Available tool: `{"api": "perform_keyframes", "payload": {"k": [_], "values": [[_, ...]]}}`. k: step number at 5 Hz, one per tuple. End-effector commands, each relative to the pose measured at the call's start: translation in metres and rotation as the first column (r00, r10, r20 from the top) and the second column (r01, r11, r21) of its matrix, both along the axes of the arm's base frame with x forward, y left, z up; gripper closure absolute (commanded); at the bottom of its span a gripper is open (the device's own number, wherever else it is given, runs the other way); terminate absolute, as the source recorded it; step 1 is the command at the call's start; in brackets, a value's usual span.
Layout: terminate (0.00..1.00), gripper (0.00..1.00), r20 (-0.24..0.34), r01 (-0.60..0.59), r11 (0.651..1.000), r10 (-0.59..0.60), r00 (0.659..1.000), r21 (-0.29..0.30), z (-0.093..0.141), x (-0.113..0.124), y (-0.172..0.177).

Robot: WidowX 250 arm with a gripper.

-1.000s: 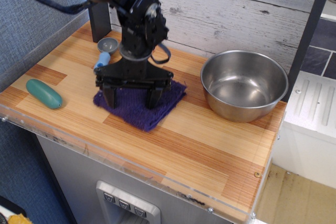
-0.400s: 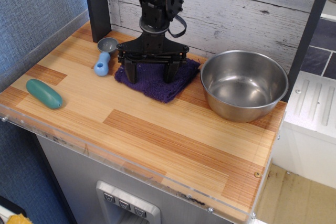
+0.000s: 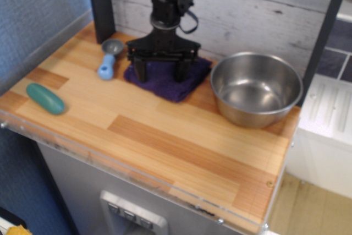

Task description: Put the cloth between the spoon and the pot.

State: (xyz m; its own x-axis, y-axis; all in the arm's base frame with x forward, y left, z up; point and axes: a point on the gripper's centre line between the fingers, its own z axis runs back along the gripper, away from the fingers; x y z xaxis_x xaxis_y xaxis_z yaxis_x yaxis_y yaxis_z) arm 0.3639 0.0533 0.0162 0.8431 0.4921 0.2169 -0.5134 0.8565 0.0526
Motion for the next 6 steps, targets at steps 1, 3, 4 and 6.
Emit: {"api": "perform_keyframes", "payload": {"k": [1, 3, 4, 6], "values": [[0.00, 0.00, 0.035, 0.004, 1.000, -0.004, 0.999, 0.021, 0.023, -0.006, 0.005], [0.00, 0.00, 0.090, -0.003, 1.000, 0.002, 0.996, 0.013, 0.050, -0.008, 0.013], [0.00, 0.00, 0.154, -0.002, 1.000, 0.002, 0.988, 0.004, 0.080, -0.004, 0.013], [0.00, 0.00, 0.235, -0.013, 1.000, 0.015, 0.972, -0.008, 0.124, -0.024, 0.012]]}}
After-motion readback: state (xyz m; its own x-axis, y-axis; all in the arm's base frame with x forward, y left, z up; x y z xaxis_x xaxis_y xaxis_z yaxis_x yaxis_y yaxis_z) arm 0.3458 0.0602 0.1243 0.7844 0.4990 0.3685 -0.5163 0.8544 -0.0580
